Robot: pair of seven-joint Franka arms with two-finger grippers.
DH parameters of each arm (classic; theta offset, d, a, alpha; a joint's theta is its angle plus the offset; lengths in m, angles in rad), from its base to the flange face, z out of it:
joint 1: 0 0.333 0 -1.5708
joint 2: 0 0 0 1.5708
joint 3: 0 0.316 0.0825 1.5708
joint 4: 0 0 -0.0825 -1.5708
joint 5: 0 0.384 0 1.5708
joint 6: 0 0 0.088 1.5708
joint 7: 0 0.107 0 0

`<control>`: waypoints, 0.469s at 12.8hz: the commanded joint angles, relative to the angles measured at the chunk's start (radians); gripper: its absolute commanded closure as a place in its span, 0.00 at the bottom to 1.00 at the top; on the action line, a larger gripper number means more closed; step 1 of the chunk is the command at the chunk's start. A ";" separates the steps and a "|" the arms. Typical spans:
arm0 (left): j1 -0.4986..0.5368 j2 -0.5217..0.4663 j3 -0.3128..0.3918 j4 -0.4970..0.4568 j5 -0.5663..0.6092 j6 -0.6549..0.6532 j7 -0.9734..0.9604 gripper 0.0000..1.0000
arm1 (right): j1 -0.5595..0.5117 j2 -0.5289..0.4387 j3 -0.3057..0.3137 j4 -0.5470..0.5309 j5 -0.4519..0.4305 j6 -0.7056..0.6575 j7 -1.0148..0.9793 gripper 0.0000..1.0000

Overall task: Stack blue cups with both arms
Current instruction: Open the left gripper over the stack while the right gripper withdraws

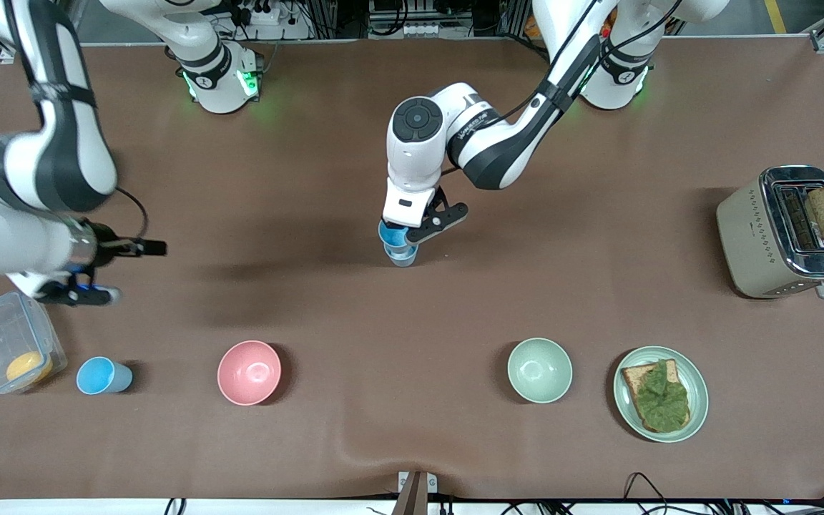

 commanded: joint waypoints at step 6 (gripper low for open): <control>-0.001 0.018 0.008 0.022 0.021 0.001 -0.029 0.00 | -0.058 -0.241 0.038 -0.032 -0.052 0.000 -0.006 0.00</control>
